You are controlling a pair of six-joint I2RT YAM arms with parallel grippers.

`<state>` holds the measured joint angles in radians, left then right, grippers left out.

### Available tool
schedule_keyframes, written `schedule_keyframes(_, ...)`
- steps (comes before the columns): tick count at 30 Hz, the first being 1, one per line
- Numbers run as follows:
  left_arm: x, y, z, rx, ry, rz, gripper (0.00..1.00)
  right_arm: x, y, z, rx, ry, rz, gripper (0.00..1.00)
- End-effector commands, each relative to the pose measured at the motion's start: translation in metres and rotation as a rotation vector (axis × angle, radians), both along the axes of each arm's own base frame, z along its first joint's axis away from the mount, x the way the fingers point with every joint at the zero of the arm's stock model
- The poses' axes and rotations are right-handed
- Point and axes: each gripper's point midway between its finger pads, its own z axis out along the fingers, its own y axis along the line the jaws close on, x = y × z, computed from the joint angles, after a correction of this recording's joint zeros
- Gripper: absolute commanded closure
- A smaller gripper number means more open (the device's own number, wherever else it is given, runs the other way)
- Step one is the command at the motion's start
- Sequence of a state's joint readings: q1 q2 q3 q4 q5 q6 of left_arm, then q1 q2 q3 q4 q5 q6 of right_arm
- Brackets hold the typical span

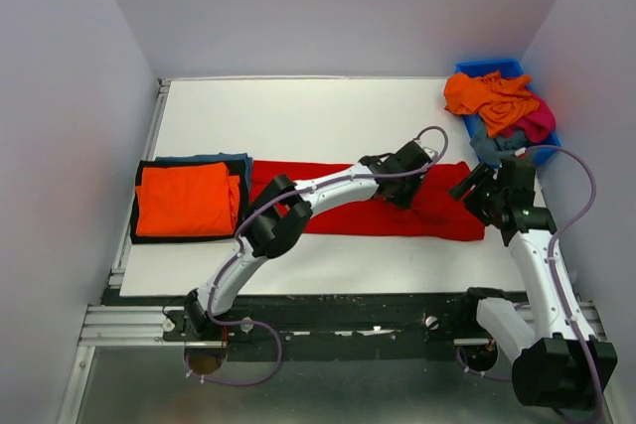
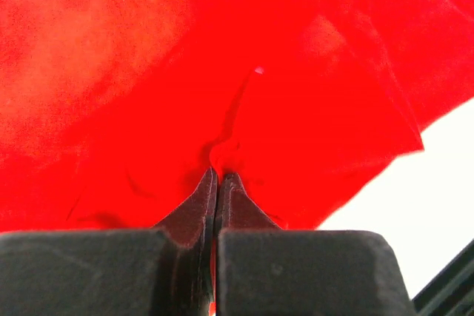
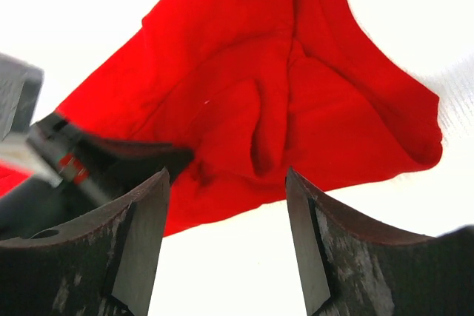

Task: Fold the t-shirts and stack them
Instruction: Fold the other side of the tshirt into a rectangle

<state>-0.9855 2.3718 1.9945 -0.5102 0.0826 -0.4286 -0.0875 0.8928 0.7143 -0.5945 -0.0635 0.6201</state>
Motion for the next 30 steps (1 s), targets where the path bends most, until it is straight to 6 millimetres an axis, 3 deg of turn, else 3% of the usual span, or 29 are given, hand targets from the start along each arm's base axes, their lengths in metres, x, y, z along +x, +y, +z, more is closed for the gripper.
schedule_keyframes(1, -0.015, -0.001, 0.065, -0.137, -0.112, -0.104, 1.0, 0.004, -0.003, -0.007, -0.004, 0.022, 0.004, 0.27)
schedule_keyframes(8, -0.043, 0.005, 0.067, -0.171, -0.091, -0.214, 1.0, 0.02, 0.009, -0.017, 0.06, 0.048, 0.066, 0.25)
schedule_keyframes(13, -0.066, 0.015, 0.049, -0.156, -0.057, -0.276, 0.94, 0.03, 0.014, -0.015, 0.081, 0.056, 0.102, 0.25)
schedule_keyframes(17, -0.082, 0.026, 0.035, -0.151, -0.015, -0.323, 0.8, 0.037, 0.026, -0.018, 0.141, 0.067, 0.151, 0.23)
schedule_keyframes(19, -0.09, 0.032, 0.034, -0.164, -0.008, -0.345, 0.64, 0.04, 0.032, -0.019, 0.173, 0.068, 0.179, 0.22)
schedule_keyframes(22, -0.098, 0.037, 0.049, -0.215, -0.034, -0.373, 0.53, 0.043, 0.041, -0.022, 0.212, 0.083, 0.228, 0.22)
schedule_keyframes(26, -0.105, 0.04, 0.077, -0.28, -0.071, -0.402, 0.48, 0.045, 0.047, -0.033, 0.244, 0.117, 0.268, 0.22)
schedule_keyframes(30, -0.098, 0.043, 0.08, -0.281, -0.058, -0.36, 0.47, 0.033, 0.061, -0.044, 0.322, 0.145, 0.319, 0.21)
